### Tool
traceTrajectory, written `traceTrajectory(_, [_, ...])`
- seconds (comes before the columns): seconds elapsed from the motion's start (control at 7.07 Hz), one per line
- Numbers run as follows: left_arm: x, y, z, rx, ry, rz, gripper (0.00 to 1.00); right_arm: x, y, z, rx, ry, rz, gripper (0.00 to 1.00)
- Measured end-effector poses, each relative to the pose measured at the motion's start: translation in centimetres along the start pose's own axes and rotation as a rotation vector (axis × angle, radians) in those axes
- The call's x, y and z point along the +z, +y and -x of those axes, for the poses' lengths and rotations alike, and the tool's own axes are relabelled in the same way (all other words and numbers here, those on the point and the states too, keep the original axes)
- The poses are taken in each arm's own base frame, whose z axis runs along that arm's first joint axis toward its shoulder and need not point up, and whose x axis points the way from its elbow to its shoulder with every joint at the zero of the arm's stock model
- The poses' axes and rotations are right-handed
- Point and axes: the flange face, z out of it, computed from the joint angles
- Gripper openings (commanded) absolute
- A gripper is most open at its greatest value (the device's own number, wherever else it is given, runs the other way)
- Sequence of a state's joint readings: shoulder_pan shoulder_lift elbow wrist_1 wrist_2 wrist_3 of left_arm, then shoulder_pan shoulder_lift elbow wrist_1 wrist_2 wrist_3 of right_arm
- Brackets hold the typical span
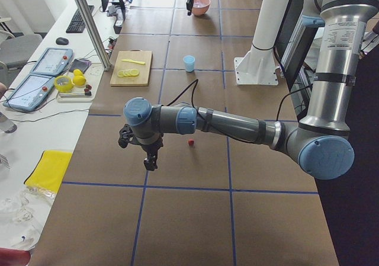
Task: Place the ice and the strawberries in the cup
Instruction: 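Carry the ice cube with the right gripper over the cup, then open the right gripper to drop the ice cube into the cup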
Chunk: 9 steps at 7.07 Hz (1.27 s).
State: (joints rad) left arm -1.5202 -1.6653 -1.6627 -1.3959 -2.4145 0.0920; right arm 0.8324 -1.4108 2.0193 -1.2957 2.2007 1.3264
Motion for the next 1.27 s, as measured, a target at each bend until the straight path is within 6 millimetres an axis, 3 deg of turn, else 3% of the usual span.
traceTrajectory(0.28, [-0.1,0.0,-0.1,0.002,0.0,-0.002,1.0,4.3,3.9,10.5,0.076,-0.058,0.029,0.0])
traceTrajectory(0.57, [-0.2,0.0,-0.2,0.004,0.0,-0.004,1.0,9.1,7.1,18.6,0.126,-0.076,0.026,0.02])
traceTrajectory(0.85, [-0.3,-0.1,-0.3,0.006,-0.001,-0.006,1.0,12.0,9.5,22.1,0.129,-0.075,0.003,0.04])
traceTrajectory(1.27, [-0.4,-0.1,-0.4,0.007,-0.001,-0.007,1.0,12.3,10.0,23.7,0.124,-0.085,-0.012,0.05])
